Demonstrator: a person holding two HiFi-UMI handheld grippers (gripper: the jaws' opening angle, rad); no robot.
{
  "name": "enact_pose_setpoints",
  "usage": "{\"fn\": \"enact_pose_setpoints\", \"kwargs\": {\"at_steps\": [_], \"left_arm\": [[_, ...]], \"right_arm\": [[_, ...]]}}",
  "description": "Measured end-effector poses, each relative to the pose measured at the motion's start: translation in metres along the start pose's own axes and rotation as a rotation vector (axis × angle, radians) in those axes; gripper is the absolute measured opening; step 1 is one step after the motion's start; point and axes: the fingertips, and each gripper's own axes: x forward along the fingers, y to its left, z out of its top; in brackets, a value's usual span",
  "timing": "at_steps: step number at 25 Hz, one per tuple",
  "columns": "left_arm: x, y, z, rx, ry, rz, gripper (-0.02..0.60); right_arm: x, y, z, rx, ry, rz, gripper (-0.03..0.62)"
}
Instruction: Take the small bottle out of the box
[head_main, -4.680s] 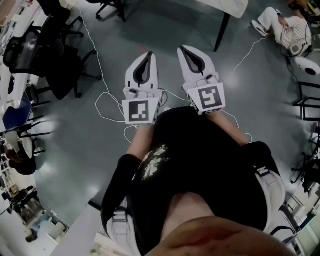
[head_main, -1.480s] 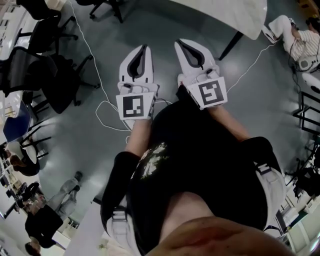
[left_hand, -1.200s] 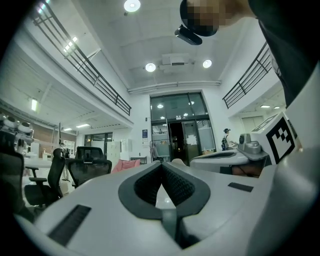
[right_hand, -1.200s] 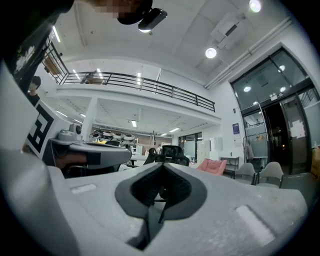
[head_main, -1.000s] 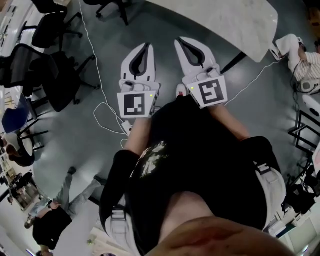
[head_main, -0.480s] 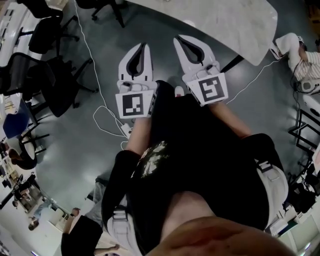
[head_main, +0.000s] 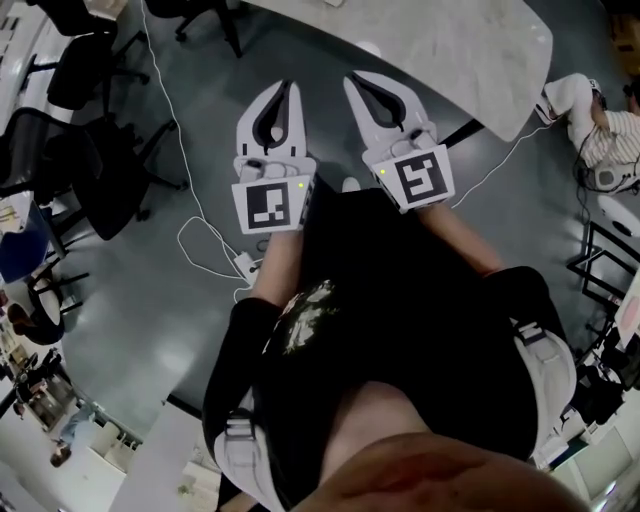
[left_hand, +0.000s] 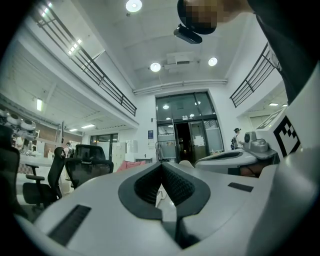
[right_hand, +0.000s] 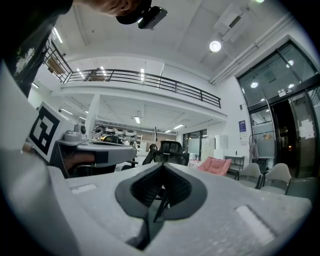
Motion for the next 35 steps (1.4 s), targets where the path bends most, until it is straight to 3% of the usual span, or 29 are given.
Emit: {"fn": "enact_pose_setpoints", "kwargs": {"at_steps": [17, 35], "left_arm": [[0.077, 0.057, -0.014, 0.020, 0.028, -0.077, 0.012], [0.157, 0.108, 0.018, 0.024, -0.003, -0.221, 0.012]], "right_arm": [[0.084, -0.039, -0.013, 0.019, 0.023, -0.076, -0.005], [0.167, -0.078, 0.013, 0.028, 0.027, -0.194, -0.005]]}}
